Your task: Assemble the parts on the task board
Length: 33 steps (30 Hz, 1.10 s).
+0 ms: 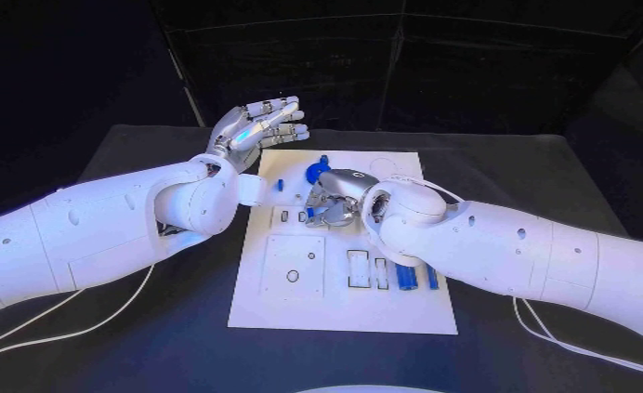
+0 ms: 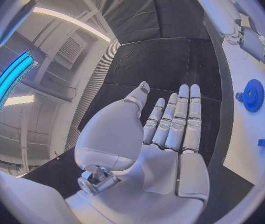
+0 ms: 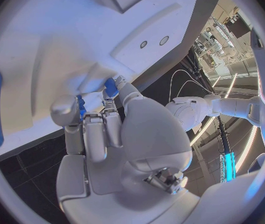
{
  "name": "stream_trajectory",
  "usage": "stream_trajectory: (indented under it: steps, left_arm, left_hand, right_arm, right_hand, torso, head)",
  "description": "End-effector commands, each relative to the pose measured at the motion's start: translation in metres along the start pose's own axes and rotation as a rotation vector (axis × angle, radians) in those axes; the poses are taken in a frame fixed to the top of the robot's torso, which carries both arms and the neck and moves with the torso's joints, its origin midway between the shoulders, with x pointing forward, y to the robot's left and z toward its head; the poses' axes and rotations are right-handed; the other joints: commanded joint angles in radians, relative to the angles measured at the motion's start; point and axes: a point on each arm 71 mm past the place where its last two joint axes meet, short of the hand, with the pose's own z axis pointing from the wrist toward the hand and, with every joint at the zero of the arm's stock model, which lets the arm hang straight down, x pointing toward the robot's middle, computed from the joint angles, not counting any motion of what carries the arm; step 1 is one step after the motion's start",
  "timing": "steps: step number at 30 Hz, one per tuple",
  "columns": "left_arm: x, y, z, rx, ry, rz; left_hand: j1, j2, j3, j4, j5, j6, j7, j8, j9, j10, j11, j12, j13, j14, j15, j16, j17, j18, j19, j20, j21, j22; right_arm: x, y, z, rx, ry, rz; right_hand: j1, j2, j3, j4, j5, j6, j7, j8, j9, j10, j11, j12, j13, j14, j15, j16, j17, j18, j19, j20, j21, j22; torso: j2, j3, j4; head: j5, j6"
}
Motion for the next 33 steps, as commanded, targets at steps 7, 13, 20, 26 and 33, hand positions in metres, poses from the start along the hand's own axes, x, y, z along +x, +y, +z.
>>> stream_trajectory:
  steps: [7, 13, 20, 26, 33]
  left_arm:
    - [0.0011, -0.0017, 0.0003, 0.010, 0.015, -0.001]
    - [0.0009, -0.0017, 0.0003, 0.010, 0.015, -0.001]
    - [0.0010, -0.0015, 0.0004, 0.009, 0.016, -0.001]
    - [0.0011, -0.0013, 0.0006, 0.008, 0.015, -0.001]
    - [0.0013, -0.0011, 0.0007, 0.007, 0.016, -0.001]
  left_hand:
    - [0.006, 0.001, -0.001, -0.006, 0.000, 0.001, 0.058, -0.001, 0.000, 0.007, 0.000, -0.004, 0.000, 0.006, 0.003, -0.005, -0.001, 0.005, 0.007, -0.003, -0.005, -0.002]
    - [0.006, 0.001, -0.001, -0.006, 0.000, 0.001, 0.058, -0.001, 0.000, 0.007, 0.000, -0.004, 0.000, 0.006, 0.003, -0.005, -0.001, 0.005, 0.007, -0.003, -0.005, -0.002]
    - [0.006, 0.001, -0.001, -0.006, 0.000, 0.001, 0.058, -0.001, 0.000, 0.007, 0.000, -0.004, 0.000, 0.006, 0.003, -0.005, -0.001, 0.005, 0.007, -0.003, -0.005, -0.002]
    - [0.006, 0.001, -0.001, -0.006, 0.000, 0.001, 0.058, -0.001, 0.000, 0.007, 0.000, -0.004, 0.000, 0.006, 0.003, -0.005, -0.001, 0.005, 0.007, -0.003, -0.005, -0.002]
    - [0.004, 0.000, 0.000, -0.007, 0.000, -0.002, 0.058, -0.001, 0.000, 0.007, 0.001, -0.004, 0.000, 0.006, 0.003, -0.006, -0.001, 0.005, 0.007, -0.003, -0.005, -0.002]
  right_arm:
    - [0.0053, -0.0053, -0.0010, 0.039, 0.034, -0.041]
    - [0.0049, -0.0047, -0.0009, 0.039, 0.027, -0.043]
    - [0.0040, -0.0047, -0.0008, 0.047, 0.013, -0.038]
    - [0.0030, -0.0054, -0.0009, 0.050, 0.000, -0.034]
    - [0.0018, -0.0047, -0.0006, 0.045, -0.018, -0.023]
  right_hand:
    - [-0.014, -0.017, 0.007, 0.003, -0.006, -0.023, 0.008, -0.013, -0.002, -0.017, 0.007, -0.017, 0.065, 0.083, 0.012, 0.004, 0.172, -0.005, -0.004, 0.007, -0.006, -0.002]
    - [-0.019, -0.029, 0.008, 0.003, -0.007, -0.036, 0.013, -0.019, -0.001, -0.022, 0.012, -0.023, 0.060, 0.083, 0.016, 0.004, 0.172, -0.005, -0.005, 0.011, -0.007, -0.004]
    - [-0.029, -0.042, 0.005, 0.006, -0.009, -0.045, 0.016, -0.024, -0.001, -0.027, 0.015, -0.028, 0.054, 0.083, 0.019, 0.005, 0.173, -0.005, -0.005, 0.015, -0.007, -0.005]
    - [-0.052, -0.061, -0.009, 0.019, -0.005, -0.055, 0.018, -0.026, 0.001, -0.034, 0.018, -0.037, 0.045, 0.082, 0.023, 0.004, 0.171, -0.004, -0.008, 0.019, -0.010, -0.010]
    - [-0.080, -0.085, -0.044, 0.044, -0.003, -0.098, 0.025, -0.035, 0.000, -0.073, 0.025, -0.081, -0.005, 0.081, 0.028, 0.002, 0.167, -0.001, -0.015, 0.023, -0.017, -0.024]
  torso:
    - [0.000, -0.0008, 0.0020]
    - [0.000, -0.0001, 0.0011]
    - [0.000, -0.0002, 0.0009]
    - [0.000, -0.0003, 0.0012]
    - [0.000, -0.0006, 0.0014]
  head:
    - [-0.003, -0.002]
    - [-0.003, -0.002]
    - [-0.005, -0.003]
    - [-0.006, -0.003]
    - [-0.006, -0.003]
